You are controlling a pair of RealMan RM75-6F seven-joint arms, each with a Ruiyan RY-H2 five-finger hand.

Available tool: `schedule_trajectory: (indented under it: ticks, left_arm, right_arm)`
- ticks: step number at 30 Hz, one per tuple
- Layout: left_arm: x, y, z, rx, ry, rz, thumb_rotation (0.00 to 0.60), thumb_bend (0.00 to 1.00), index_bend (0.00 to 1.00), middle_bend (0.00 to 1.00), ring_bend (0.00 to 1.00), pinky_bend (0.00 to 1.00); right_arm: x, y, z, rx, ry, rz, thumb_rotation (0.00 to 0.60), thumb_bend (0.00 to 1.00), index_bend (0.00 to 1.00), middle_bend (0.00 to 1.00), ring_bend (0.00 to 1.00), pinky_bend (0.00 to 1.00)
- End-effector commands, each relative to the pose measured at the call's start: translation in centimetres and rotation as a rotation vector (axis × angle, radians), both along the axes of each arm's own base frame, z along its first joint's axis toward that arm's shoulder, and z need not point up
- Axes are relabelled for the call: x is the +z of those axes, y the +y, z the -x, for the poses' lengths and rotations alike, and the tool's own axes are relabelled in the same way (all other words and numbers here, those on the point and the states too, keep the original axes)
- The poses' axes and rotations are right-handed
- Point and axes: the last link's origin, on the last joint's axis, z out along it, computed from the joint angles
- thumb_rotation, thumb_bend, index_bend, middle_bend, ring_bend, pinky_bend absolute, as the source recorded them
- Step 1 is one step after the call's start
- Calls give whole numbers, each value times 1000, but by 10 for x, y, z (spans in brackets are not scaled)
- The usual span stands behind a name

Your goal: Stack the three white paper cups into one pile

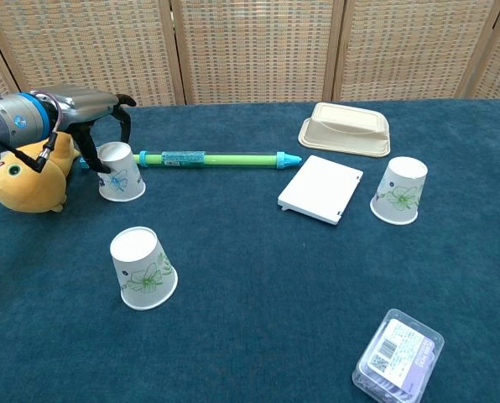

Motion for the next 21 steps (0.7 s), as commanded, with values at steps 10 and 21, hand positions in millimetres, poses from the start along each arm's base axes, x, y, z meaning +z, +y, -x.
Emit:
schedule_trajectory:
  ticks: [10,21]
  left_arm:
    - [49,-50,-33,-162,-223,33,600,276,541,0,0,127]
    - [77,-145,-62,-365,-333,138,600,276,535,0,0,127]
  right_arm:
    - [-2,1,-3,5,14,-1,600,204,52,0,0,87]
    - [-4,2,-5,6,25,-1,600,204,51,0,0,87]
